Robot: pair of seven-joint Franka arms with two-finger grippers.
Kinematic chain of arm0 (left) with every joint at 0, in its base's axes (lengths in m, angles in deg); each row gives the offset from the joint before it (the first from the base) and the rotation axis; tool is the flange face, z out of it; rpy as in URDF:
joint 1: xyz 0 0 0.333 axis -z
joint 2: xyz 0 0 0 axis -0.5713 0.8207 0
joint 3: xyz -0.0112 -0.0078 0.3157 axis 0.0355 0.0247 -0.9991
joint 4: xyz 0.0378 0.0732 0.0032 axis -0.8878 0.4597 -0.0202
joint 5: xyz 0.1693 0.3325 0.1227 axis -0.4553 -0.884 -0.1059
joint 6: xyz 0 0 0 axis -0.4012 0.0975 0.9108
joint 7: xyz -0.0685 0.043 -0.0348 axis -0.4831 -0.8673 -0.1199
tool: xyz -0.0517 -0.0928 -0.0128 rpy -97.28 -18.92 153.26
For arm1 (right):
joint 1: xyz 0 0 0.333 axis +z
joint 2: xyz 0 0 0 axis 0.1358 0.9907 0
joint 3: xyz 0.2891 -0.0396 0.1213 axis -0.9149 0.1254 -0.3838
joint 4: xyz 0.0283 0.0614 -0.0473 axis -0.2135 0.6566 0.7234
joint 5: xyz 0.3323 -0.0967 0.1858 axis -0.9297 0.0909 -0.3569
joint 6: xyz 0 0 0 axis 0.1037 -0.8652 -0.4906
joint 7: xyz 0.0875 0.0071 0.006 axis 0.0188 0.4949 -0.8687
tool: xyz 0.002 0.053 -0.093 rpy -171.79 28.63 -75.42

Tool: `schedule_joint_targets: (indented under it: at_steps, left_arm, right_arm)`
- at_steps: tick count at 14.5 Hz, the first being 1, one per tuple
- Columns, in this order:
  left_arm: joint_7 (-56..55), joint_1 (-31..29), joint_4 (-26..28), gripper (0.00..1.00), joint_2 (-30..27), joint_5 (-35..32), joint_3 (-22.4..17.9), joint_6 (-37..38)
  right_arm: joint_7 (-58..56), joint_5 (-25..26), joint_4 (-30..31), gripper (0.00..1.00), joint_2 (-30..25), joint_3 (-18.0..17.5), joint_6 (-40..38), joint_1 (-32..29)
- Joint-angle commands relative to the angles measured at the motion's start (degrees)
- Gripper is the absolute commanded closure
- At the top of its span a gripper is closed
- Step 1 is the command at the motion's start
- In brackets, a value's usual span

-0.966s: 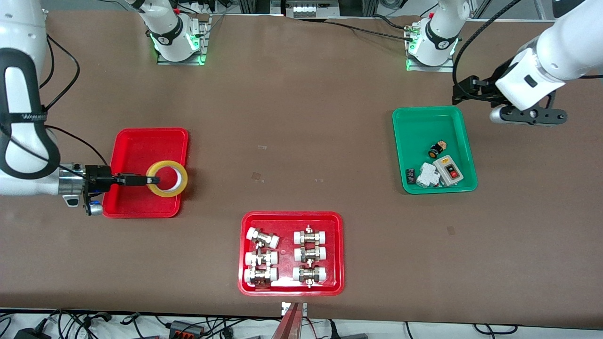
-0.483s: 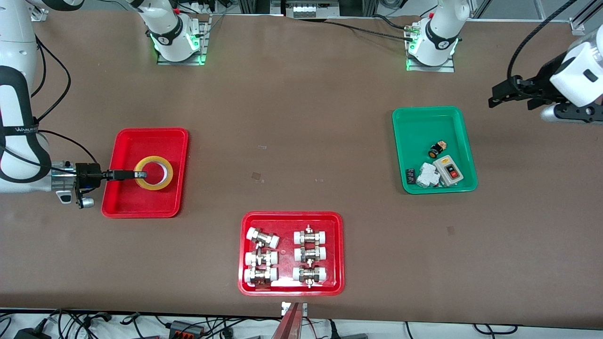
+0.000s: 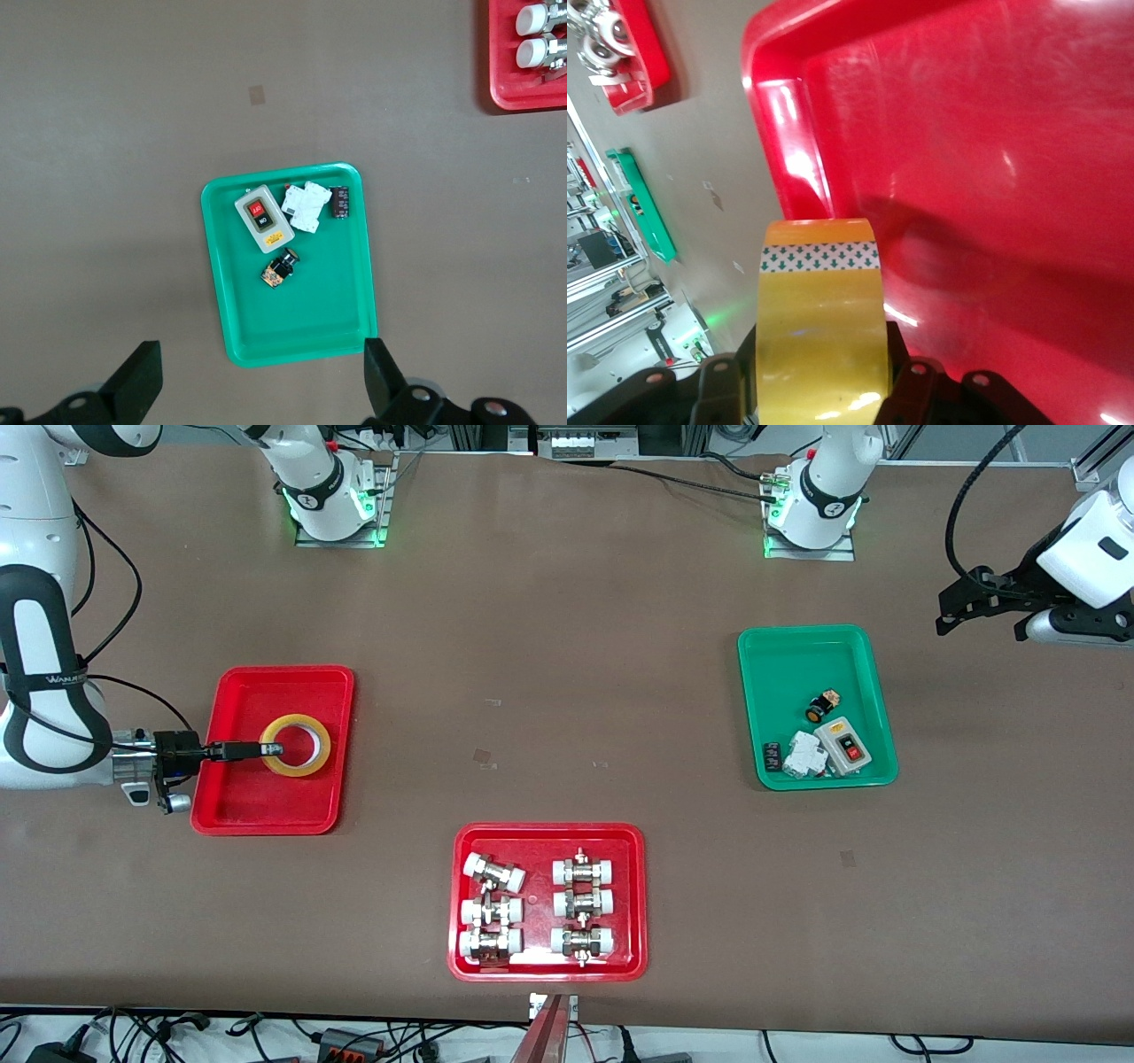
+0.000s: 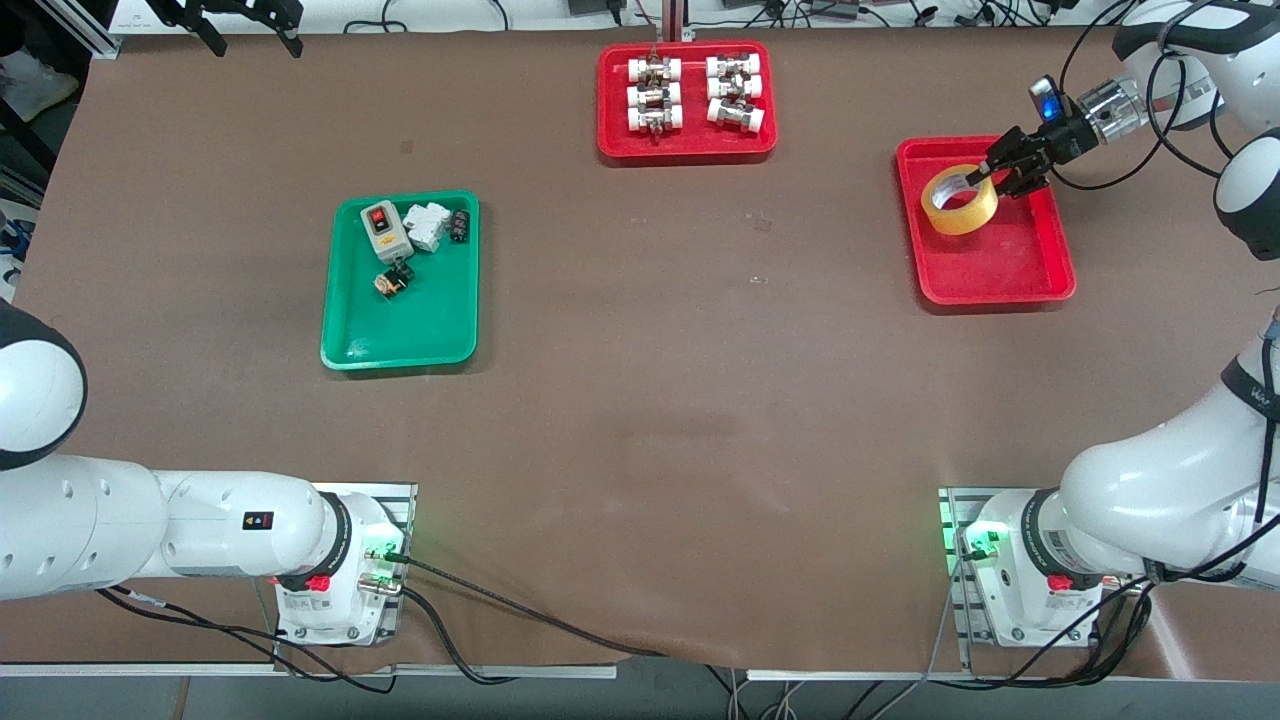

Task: Left arm passes tape to right arm into tray
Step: 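Lower the tape into the empty red tray and open the right gripper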

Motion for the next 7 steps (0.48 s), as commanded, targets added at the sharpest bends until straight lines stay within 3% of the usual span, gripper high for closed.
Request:
schedule_joint_targets:
  at_steps: [1, 5, 7]
  left_arm:
    - [1.67, 0.61, 1.34, 0.00, -1.34, -1.25, -0.89, -1.46]
    - [1.23, -0.71, -0.51, 0.00, -1.34, -2.38, -0.28, 0.55]
    - [1.06, -2.38, -0.69, 0.00, -1.34, -2.83, 0.86, 0.91]
  right_arm:
    - [-1.24, 1.37, 0.19, 0.00, -0.46, -1.09, -0.39, -1.43]
    - [-1.24, 4.79, 0.27, 0.00, -0.72, -1.09, 0.14, -0.99]
    - [-1.24, 9.00, 0.27, 0.00, -1.24, -1.09, 1.89, -0.46]
